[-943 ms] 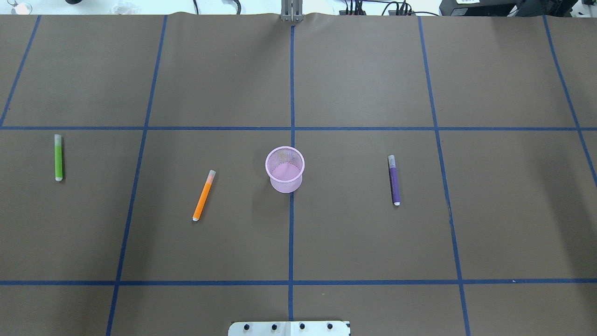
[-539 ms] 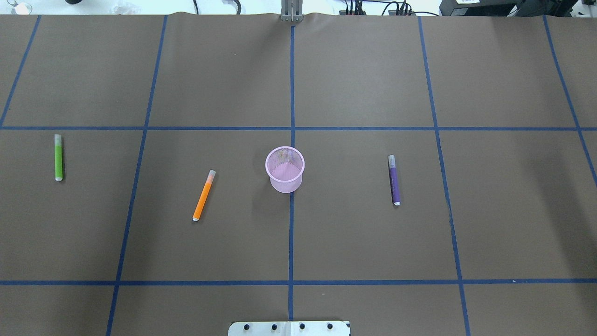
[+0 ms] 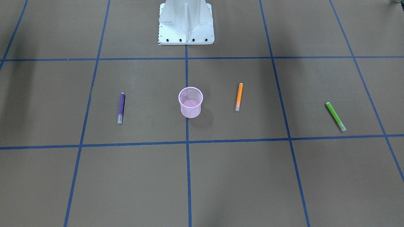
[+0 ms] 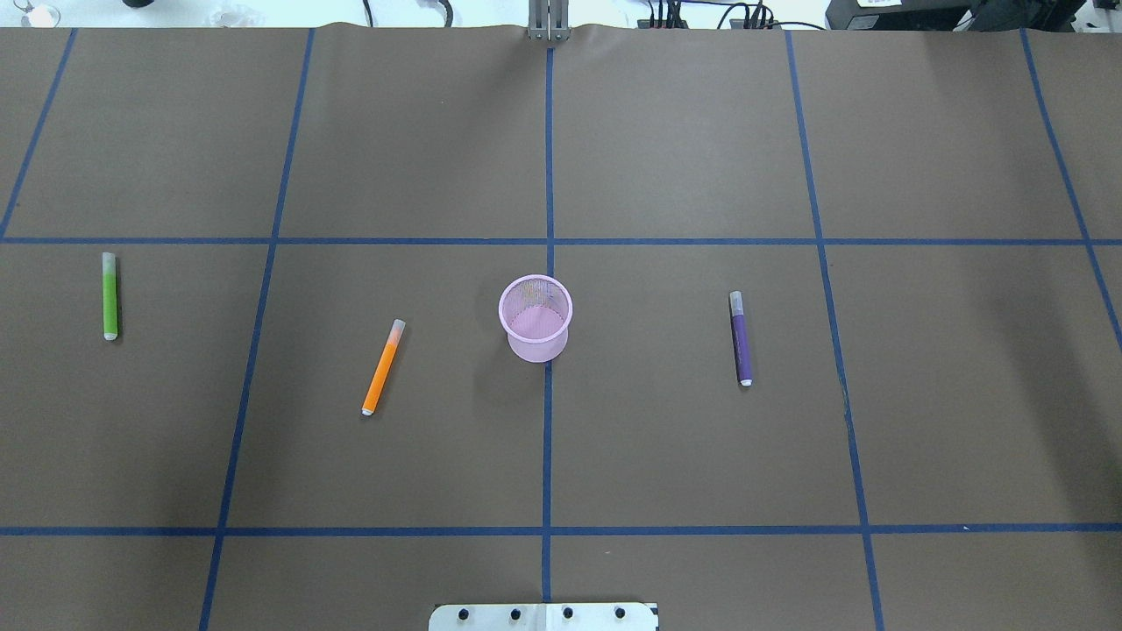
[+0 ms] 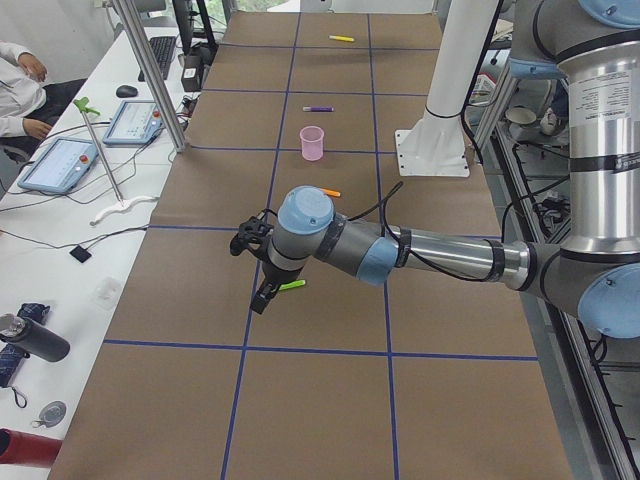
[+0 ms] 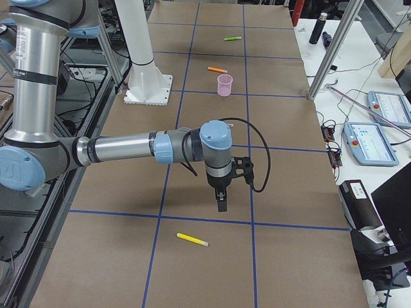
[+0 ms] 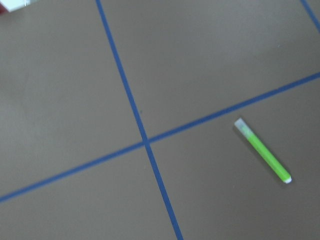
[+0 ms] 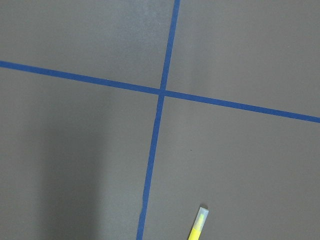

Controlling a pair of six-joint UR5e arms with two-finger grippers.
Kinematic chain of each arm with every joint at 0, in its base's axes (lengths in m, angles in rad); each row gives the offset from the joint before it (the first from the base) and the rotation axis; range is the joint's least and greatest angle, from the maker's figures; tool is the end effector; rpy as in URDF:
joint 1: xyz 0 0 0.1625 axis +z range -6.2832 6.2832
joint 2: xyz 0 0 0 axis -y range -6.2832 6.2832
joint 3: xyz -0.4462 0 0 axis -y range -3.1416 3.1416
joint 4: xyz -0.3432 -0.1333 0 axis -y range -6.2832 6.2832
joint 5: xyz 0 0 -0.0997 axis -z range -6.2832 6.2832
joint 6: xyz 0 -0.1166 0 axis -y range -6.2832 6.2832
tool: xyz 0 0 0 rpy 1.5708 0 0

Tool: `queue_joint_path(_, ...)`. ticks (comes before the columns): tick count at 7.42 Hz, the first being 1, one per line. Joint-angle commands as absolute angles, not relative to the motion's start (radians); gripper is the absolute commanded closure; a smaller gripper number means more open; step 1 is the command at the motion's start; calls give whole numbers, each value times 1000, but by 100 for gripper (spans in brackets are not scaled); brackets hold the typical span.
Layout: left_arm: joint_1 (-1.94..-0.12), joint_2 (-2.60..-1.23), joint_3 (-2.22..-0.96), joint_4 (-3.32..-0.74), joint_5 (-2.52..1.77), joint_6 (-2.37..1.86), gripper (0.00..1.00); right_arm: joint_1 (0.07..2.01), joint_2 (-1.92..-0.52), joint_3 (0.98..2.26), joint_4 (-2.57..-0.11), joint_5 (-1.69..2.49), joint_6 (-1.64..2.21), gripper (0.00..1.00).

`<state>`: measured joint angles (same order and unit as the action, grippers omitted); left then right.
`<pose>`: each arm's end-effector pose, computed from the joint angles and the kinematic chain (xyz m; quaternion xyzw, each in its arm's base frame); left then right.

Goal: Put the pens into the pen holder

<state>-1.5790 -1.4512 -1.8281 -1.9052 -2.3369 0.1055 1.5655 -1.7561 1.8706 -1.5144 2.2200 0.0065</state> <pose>-0.0558 -0.4133 0.5879 0.2372 0.3505 0.1312 0.8965 0.0608 -0.3731 0.6364 0.0790 -0.3182 -0.0267 0.9443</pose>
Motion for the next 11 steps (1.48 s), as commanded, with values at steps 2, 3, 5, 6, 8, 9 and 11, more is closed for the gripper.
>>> queue_joint_path(2,-1578,-1476,-1818,-1953,-2338,106,0,1563,-1859,1662,-1026,2221,351,1)
queue_joint_path(3,-1577,-1476,-1818,-1957,-2338,106,0,1562,-1861,1517,-861,2226,379,1)
queue_joint_path(5,-1571,-1474,-1819,-1957,-2339,107,0,1534,-1865,1359,-560,2227,610,2)
queue_joint_path(6,-1571,-1474,-1822,-1959,-2342,109,0,1470,-1871,1353,-522,2215,679,3)
queue_joint_path(8,-1571,-1460,-1818,-1991,-2355,107,0,1367,-1871,1345,-518,2133,721,4)
queue_joint_path(9,-1569,-1460,-1818,-1993,-2355,107,0,1311,-1871,1336,-515,2070,738,6)
queue_joint_path(11,-1571,-1459,-1818,-1994,-2355,107,0,1276,-1871,1332,-511,2069,741,23)
